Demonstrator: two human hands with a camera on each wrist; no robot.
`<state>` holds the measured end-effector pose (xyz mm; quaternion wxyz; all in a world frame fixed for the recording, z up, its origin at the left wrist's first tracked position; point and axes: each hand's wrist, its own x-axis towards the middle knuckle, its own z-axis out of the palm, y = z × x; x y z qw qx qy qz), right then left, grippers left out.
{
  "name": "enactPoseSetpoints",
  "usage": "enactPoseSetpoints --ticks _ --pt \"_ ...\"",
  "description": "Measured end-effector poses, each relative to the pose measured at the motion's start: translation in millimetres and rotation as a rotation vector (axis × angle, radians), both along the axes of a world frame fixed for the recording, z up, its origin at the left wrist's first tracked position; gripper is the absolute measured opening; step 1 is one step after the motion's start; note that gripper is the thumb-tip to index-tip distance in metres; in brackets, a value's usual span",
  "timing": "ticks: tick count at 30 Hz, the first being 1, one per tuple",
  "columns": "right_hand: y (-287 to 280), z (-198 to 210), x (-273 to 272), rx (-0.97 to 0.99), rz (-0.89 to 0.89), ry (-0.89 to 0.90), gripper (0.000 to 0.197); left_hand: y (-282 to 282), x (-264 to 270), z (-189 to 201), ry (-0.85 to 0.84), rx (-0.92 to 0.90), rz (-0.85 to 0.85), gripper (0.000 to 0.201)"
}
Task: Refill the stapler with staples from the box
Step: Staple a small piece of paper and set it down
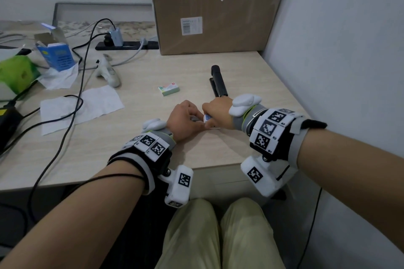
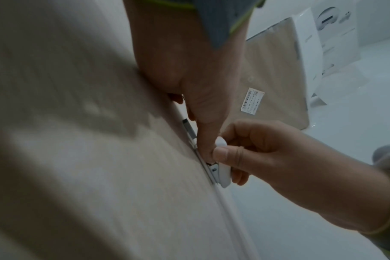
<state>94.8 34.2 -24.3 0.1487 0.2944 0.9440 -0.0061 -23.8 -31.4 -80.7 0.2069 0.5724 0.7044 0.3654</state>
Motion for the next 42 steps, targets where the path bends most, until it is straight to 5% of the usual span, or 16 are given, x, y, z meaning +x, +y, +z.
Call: enactPoseSetpoints --ticks 8,15,29,34,42 --pt "5 4 21 -0.110 -0.040 0.196 0.032 5 -3 10 0.026 -0.094 -0.035 0.027" --pt "15 -1 46 -0.210 -0.193 0.438 0.023 11 -8 16 0.045 -0.103 0.023 0.028" --pt "27 -16 71 -0.212 -0.367 0.465 0.023 10 -3 19 0.067 -0.086 0.053 0.026" --pt "28 -8 73 -0.213 -0.334 0.504 0.024 11 -3 20 0.181 -0.163 -0.012 0.022" --pt "22 -5 72 -0.195 -0.296 0.474 0.026 6 -1 18 0.129 -0.152 -0.014 0.024"
